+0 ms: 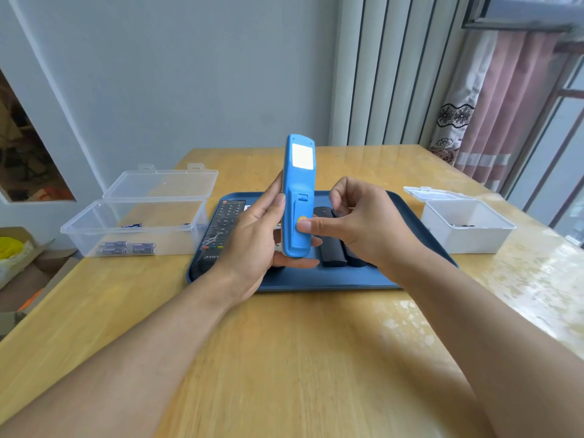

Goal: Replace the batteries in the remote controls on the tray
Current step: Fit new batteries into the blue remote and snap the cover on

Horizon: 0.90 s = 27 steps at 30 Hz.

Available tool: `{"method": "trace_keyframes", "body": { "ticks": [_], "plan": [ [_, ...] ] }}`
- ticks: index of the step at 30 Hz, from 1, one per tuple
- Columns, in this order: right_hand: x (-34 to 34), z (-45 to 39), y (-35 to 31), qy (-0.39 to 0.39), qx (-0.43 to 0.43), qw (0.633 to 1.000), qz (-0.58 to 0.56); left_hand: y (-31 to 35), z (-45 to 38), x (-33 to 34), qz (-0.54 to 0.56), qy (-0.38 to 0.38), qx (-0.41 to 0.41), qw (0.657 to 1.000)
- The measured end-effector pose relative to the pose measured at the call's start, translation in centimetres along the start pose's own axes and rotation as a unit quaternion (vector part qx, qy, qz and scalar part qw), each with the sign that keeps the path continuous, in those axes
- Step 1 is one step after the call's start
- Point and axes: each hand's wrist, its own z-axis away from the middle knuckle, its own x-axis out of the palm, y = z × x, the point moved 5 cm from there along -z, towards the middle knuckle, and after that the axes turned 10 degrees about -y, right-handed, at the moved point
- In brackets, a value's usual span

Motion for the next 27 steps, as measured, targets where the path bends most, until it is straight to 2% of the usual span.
{"method": "trace_keyframes", "body": {
  "ticks": [7,12,16,19,23,25,27],
  "plan": [
    [0.0,0.3,0.0,-0.019,0.036,0.998,-0.054,0.0,0.1,0.6,-0.003,-0.03,0.01,0.999],
    [0.4,0.9,-1.6,0.049,-0.095,0.993,0.047,-0.1,0.1,0.3,0.11,0.023,-0.014,0.994],
    [0.3,1.3,-2.5,0.085,-0.143,0.982,0.089,-0.1,0.0,-0.8,0.154,0.085,-0.046,0.983],
    [1.0,1.3,-2.5,0.042,-0.175,0.977,0.117,-0.3,-0.1,-0.9,0.206,0.111,-0.045,0.971],
    [2.5,1.2,-1.8,-0.065,-0.175,0.959,0.213,-0.5,0.1,-0.9,0.276,0.089,-0.093,0.953],
    [2.9,1.2,-1.4,-0.083,-0.19,0.94,0.273,-0.2,0.0,-1.1,0.283,0.07,-0.097,0.952],
    [2.9,1.1,-1.4,-0.067,-0.219,0.923,0.308,-0.1,0.0,-1.2,0.269,0.05,-0.103,0.956]
  ]
}}
